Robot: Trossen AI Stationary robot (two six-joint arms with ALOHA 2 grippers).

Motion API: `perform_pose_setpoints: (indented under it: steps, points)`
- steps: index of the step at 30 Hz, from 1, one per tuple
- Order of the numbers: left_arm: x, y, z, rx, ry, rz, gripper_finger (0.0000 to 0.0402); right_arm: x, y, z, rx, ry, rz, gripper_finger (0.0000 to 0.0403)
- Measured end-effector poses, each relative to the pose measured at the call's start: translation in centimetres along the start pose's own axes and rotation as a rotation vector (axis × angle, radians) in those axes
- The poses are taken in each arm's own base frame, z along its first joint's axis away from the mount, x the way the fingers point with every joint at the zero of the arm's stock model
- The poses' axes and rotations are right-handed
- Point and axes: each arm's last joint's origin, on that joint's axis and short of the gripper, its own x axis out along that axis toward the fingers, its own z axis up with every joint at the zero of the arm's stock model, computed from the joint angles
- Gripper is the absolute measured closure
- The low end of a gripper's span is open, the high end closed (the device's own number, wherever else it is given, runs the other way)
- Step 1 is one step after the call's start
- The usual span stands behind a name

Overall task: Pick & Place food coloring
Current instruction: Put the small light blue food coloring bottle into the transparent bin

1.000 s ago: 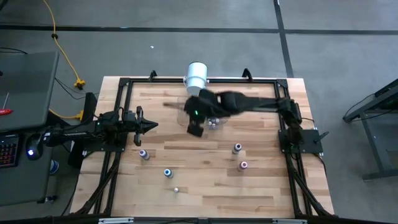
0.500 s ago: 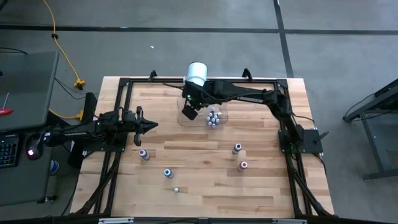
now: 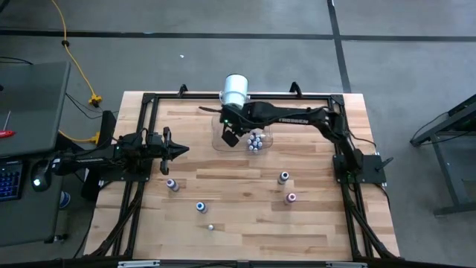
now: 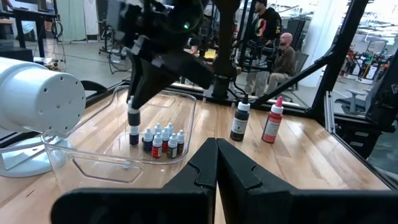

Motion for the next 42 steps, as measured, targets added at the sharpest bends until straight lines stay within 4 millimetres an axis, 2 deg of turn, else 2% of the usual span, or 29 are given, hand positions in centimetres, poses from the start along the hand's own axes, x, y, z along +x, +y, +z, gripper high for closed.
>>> perform_pose_setpoints:
  steps: [4,11,15,22,39,42]
  points:
    - [0.0,0.0,0.0,0.0,0.0,0.0,0.0401,0.6,-0.9,-1.4,0.058,-0.063,0.041,0.0365]
    - [0.0,0.0,0.0,0.0,0.0,0.0,0.0401,3.7,-3.1,-3.8,0.132,-0.052,0.02,0.0365]
    - [0.0,0.0,0.0,0.0,0.0,0.0,0.0401,5.0,-3.9,-4.3,0.146,-0.063,-0.007,0.0365]
    - [0.0,0.0,0.0,0.0,0.0,0.0,0.0401,6.1,-4.8,-4.6,0.183,-0.092,-0.008,0.0365]
    - [0.0,0.0,0.0,0.0,0.0,0.0,0.0401,6.3,-4.8,-5.1,0.172,-0.066,0.006,0.0365]
    - [0.0,0.0,0.0,0.0,0.0,0.0,0.0401,6.3,-4.8,-5.1,0.172,-0.063,0.01,0.0349]
